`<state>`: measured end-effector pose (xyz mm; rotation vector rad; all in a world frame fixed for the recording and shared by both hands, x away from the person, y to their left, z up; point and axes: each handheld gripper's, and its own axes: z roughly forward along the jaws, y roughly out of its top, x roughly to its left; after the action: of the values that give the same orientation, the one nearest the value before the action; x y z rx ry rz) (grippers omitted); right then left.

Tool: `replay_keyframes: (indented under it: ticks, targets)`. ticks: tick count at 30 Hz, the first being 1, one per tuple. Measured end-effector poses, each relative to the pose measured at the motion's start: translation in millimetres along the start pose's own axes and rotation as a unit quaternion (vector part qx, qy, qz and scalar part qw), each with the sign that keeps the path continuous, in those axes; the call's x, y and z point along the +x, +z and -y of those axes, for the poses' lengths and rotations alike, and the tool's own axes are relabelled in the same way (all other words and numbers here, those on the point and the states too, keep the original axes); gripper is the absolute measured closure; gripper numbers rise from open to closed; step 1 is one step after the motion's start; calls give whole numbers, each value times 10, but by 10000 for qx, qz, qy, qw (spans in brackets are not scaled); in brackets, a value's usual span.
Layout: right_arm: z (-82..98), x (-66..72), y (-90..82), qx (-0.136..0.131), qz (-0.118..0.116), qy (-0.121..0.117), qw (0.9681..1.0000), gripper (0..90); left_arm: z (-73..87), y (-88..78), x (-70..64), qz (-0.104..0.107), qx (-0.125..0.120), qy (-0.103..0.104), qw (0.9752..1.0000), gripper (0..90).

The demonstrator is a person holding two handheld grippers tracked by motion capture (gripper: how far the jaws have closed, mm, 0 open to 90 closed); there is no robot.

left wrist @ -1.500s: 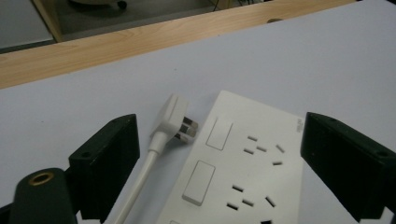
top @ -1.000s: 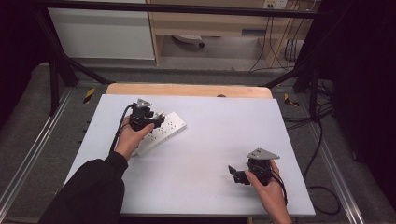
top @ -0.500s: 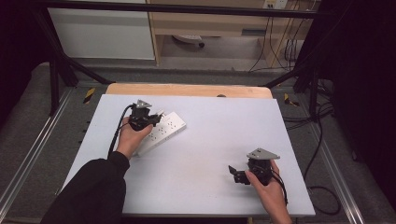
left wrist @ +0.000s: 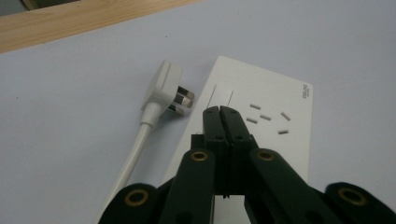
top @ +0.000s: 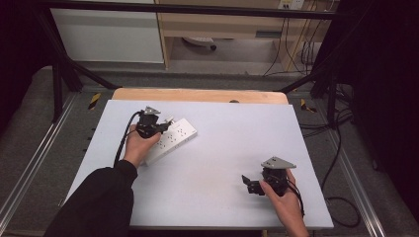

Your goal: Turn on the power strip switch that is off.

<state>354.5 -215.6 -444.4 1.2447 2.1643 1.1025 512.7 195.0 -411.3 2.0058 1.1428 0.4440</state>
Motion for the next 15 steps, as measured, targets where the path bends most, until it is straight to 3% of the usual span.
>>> replay_keyframes:
  ticks: [15]
  targets:
    - [1, -4, -2, -3, -3, 0, 10000, 32, 83, 48, 76, -75, 118, -71, 9999, 900]
